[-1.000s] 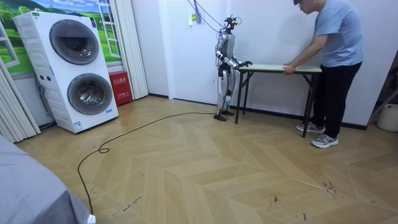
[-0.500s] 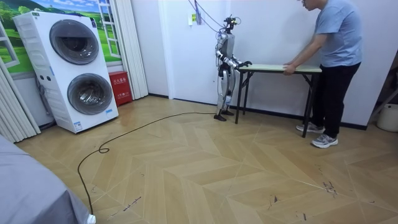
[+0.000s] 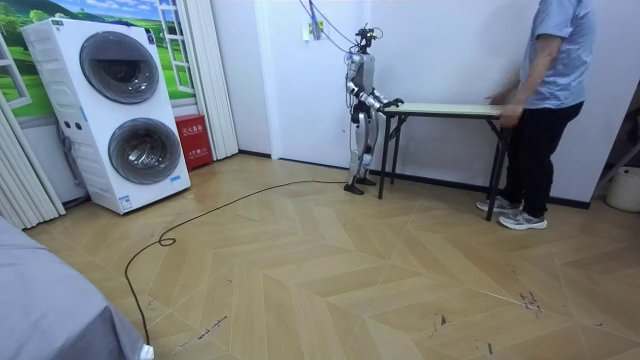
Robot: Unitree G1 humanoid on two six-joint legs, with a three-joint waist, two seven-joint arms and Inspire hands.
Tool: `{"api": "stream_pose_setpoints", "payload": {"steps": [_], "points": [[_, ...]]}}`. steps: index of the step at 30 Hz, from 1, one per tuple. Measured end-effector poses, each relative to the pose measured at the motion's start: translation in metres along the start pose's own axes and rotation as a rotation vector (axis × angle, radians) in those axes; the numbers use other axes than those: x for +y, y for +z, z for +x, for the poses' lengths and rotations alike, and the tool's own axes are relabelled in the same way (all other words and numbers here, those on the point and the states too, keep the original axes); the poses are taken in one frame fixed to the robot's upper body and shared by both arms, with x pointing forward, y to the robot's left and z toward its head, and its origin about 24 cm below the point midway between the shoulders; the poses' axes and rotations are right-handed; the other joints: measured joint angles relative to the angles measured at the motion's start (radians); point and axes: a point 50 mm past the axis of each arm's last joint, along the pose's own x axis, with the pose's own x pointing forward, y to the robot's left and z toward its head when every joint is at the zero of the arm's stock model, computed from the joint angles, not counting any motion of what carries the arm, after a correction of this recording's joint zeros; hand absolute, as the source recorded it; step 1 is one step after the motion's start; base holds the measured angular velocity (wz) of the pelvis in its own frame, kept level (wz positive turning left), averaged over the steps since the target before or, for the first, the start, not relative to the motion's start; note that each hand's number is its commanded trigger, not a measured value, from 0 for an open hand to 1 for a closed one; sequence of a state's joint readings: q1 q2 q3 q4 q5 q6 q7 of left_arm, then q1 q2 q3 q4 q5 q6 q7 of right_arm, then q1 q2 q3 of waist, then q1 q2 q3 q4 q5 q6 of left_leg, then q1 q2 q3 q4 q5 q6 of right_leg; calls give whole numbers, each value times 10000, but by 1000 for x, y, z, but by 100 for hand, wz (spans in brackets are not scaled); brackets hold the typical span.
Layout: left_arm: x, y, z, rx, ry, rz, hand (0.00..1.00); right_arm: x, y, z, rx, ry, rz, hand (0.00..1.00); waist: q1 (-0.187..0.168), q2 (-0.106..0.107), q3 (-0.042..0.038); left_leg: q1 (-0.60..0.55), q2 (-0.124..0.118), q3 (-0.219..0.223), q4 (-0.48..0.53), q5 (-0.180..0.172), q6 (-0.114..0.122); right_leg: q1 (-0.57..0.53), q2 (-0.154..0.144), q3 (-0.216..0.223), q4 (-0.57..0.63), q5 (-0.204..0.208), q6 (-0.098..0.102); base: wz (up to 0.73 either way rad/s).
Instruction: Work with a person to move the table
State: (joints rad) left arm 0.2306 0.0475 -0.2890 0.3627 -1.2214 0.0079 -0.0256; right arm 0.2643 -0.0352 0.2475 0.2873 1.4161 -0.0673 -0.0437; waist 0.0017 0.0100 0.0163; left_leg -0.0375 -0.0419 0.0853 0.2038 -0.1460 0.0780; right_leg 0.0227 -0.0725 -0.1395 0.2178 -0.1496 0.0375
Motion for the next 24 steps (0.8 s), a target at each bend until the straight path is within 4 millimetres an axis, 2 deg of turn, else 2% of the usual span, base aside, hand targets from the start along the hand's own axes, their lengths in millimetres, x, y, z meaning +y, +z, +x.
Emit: {"api": "stream_pose_setpoints", "payload": {"steps": [1,3,5,9,12,17,24], "points": [[1,0,1,22,-113,58,10,0,0,1,6,3,-5,0,-2,2,2,-16,-1,-7,9,1,-1,-3,2,1,0,0,0,0],[8,1,1,158,-273,885,0,0,0,2,32,65,-21,0,-20,13,2,-21,4,-13,24,3,-3,0,5,1,1,0,0,0],[20,3,-1,550,-174,2326,0,-4,0,5,125,474,-151,0,-203,52,20,-34,10,-24,42,1,-3,-2,6,5,1,0,0,0],[24,3,0,792,-386,2804,0,-14,5,2,254,1084,-777,0,-286,272,-8,-28,-22,-16,14,-6,15,-14,-18,35,6,-1,1,0],[25,3,0,837,-498,2786,0,-17,6,2,381,1216,-1051,0,-288,283,-12,-17,-3,-14,3,17,43,-14,-3,28,5,-7,9,0],[26,4,-1,802,-730,2740,0,-18,6,3,595,1505,-1100,0,-288,149,68,-27,15,2,12,7,18,-6,17,33,-48,-10,10,0],[26,7,-1,791,-933,2813,0,-18,6,3,647,1718,-1116,0,-241,-10,63,-21,-16,5,28,19,40,49,24,115,-253,-5,1,0]]}}
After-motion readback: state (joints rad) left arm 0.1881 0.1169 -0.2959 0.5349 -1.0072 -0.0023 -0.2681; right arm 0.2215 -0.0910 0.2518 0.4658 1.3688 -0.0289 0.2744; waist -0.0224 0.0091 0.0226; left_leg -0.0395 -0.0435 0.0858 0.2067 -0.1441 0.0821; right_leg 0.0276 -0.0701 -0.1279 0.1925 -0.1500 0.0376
